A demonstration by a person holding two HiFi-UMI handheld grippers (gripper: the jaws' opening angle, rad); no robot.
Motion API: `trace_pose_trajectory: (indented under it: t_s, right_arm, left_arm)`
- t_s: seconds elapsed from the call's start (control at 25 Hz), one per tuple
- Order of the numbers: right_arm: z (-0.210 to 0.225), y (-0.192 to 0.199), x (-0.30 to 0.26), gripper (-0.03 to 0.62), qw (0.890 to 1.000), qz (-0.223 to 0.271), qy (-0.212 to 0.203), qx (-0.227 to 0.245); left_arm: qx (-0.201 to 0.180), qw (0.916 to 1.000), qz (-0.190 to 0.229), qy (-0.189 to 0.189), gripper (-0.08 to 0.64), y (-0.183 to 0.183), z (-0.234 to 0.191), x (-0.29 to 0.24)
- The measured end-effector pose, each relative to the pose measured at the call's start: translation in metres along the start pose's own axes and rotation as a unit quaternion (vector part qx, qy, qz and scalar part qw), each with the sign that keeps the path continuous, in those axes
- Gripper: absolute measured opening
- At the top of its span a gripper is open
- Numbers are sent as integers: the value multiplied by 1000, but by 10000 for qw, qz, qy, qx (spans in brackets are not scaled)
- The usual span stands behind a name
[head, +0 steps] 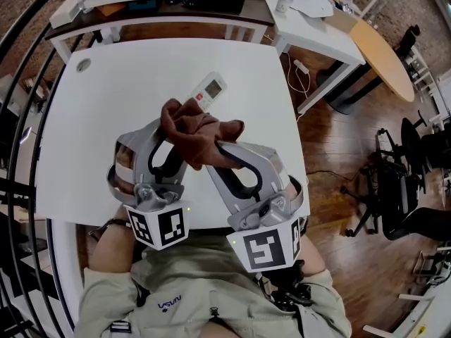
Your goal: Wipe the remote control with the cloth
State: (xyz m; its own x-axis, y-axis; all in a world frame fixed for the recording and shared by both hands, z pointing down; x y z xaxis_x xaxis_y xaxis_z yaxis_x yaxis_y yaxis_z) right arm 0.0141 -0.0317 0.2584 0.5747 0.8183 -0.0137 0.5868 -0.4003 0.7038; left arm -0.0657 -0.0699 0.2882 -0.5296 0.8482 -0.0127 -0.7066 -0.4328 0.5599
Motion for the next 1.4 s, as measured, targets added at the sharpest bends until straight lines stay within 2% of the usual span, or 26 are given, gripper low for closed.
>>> trace_pose_trajectory:
  t_s: [0.12,0.24,0.36,0.44,0.52,0.68,0.76,0.84,0.96,1.12,1.2,1.28,1.4]
  right_arm:
    - [-14,-5,2,78,9990,98,-436,16]
    - [-21,-7,7,78,9963,244,-800,-217]
    - [-18,-7,10,78,9939,393,-874,-538]
    - [-6,-4,11,78,9942,434,-601,-782]
    - [15,2,13,78,9930,424,-52,-1097]
    - [65,13,20,78,9753,511,1227,-1765]
    - [84,18,23,78,9668,590,1634,-1873]
    - [96,25,25,78,9626,621,1864,-1867]
    - [99,39,21,78,9593,504,1918,-2012]
    - [88,52,7,78,9552,332,1765,-2353]
    - [81,58,0,78,9543,259,1685,-2454]
    - [72,63,-6,78,9547,193,1551,-2533]
    - [59,71,-13,78,9559,49,1314,-2627]
  left_arm:
    - [234,9997,81,9,242,0,-3,1]
    - [576,9980,237,60,242,-3,-7,3]
    - [929,9946,441,161,242,-5,-12,6]
    - [1161,9912,571,262,244,-7,-17,8]
    - [1452,9863,698,356,242,-7,-19,9]
    - [1969,9748,898,548,242,-8,-21,13]
    - [2215,9682,975,627,242,-8,-22,15]
    - [2461,9612,1040,688,242,-8,-23,15]
    - [2859,9491,1116,714,242,-6,-23,15]
    - [3477,9243,1422,682,241,-6,-28,14]
    - [3669,9146,1548,706,239,-5,-32,14]
    - [3769,9103,1551,724,236,-1,-32,11]
    - [3850,9093,1353,822,232,7,-28,4]
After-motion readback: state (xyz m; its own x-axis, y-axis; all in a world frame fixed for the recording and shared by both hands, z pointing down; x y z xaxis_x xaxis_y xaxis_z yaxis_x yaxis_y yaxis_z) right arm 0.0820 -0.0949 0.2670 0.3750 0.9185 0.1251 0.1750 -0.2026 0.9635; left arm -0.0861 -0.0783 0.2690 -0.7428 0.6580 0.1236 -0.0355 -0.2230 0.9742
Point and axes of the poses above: the fingertips, and each gripper's own axes: x backward along the fingers, z to its right, y out of its underside, the point moved 5 cm from there along x, backward along the fingers, and after that the axes turned 10 degrees about y, right-handed, at the moved point
